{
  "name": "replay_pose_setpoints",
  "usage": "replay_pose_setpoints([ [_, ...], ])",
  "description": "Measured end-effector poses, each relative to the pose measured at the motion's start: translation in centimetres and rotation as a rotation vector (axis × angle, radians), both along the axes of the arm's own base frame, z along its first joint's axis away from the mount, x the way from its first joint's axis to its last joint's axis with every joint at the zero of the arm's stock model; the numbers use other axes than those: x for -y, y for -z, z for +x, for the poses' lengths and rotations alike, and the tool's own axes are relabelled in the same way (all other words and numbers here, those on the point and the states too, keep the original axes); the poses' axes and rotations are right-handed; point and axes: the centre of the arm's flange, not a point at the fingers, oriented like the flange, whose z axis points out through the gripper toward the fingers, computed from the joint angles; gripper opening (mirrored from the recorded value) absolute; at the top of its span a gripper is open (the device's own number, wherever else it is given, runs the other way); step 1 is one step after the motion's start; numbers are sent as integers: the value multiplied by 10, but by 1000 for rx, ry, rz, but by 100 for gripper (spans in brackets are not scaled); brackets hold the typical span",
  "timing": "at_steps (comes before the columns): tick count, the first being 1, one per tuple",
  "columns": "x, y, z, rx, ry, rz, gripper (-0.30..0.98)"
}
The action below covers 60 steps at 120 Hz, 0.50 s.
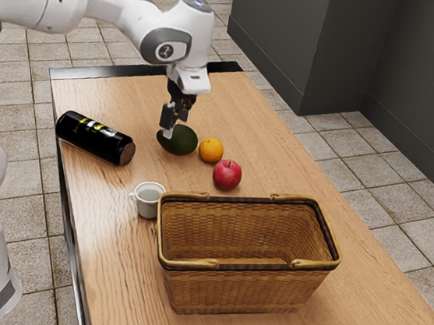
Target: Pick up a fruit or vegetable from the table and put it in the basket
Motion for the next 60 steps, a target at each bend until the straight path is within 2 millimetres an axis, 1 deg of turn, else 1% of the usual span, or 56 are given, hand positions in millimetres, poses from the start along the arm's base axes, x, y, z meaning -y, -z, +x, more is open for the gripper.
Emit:
replay_pose_setpoints([
  [10,2,5,2,-11,3,0,69],
  [17,3,10,3,-20,3,2,73],
  [24,4,12,4,-25,3,3,69],
  [60,7,32,4,-58,2,-2,69],
])
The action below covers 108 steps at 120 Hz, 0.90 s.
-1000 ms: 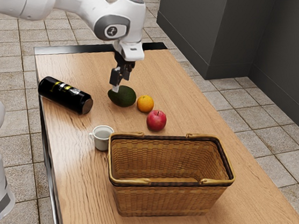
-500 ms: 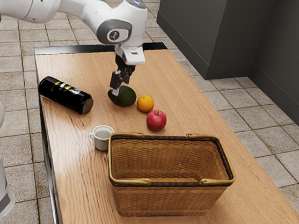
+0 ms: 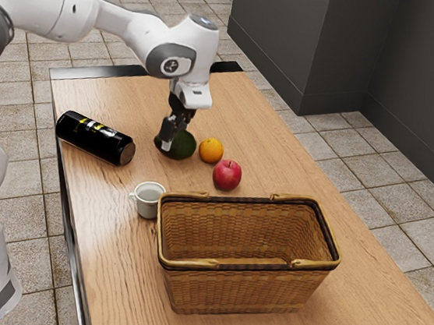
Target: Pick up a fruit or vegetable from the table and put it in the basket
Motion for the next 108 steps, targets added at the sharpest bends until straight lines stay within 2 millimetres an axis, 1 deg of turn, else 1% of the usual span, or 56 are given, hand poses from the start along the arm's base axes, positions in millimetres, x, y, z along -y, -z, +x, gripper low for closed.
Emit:
replay_pose_setpoints([
  [32,2,16,1,-27,-6,-4,69],
  [68,1,17,1,-27,-11,-8,68],
  [72,0,17,1,-27,-13,-10,65],
  [82,-1,17,0,-29,-23,-12,51],
  [87,-1,17,0,-30,-27,-12,46],
  [99,-2,16,0,-27,-34,-10,42],
  [108,-2,9,0,-14,-38,-12,38],
])
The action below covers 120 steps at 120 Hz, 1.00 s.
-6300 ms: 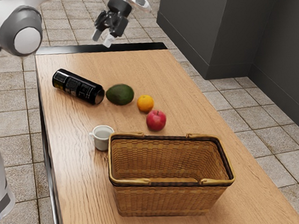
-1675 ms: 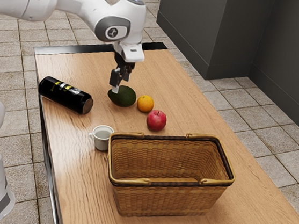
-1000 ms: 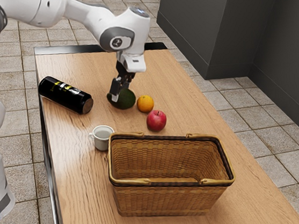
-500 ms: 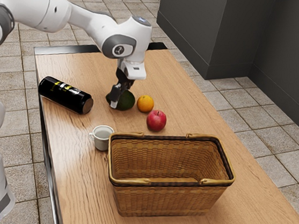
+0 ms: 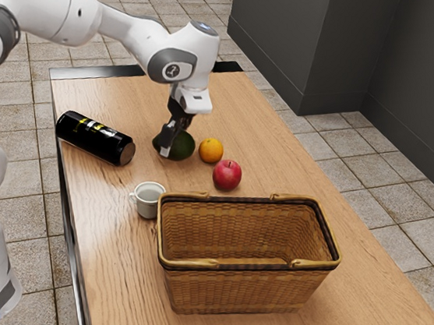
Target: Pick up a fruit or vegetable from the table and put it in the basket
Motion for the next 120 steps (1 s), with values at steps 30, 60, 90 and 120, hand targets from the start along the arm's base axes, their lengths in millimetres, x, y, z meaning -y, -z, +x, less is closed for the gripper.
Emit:
replay_pose_setpoints([
  [30,-13,-97,5,139,-19,4,35],
  [60,103,-279,-20,326,192,5,38],
  [90,282,-278,-59,232,515,-36,39],
  [120,365,-241,-69,135,613,-18,35],
])
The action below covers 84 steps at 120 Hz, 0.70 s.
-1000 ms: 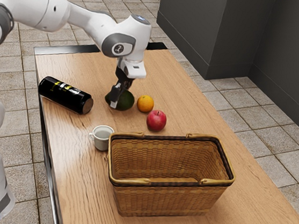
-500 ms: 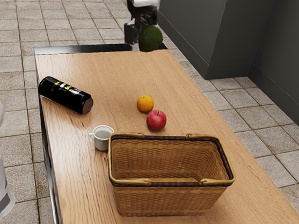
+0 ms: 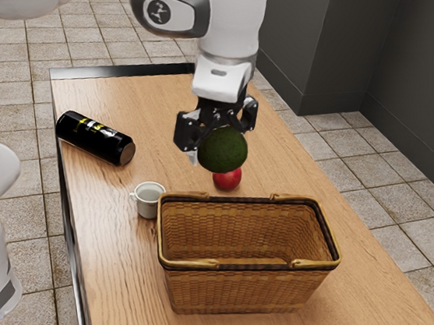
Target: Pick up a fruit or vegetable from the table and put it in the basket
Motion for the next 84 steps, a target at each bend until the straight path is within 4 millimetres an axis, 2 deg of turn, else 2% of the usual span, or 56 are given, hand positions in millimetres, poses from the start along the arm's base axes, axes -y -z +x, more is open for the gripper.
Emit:
replay_pose_setpoints([
  [10,16,11,0,-17,7,13,36],
  [20,37,34,7,-44,14,40,37],
  [26,44,41,11,-48,12,45,38],
  [42,43,53,23,-52,-22,53,39],
  [56,45,57,26,-56,-31,55,56],
  [76,47,61,27,-60,-39,56,65],
  [84,35,58,34,-58,-61,48,66],
])
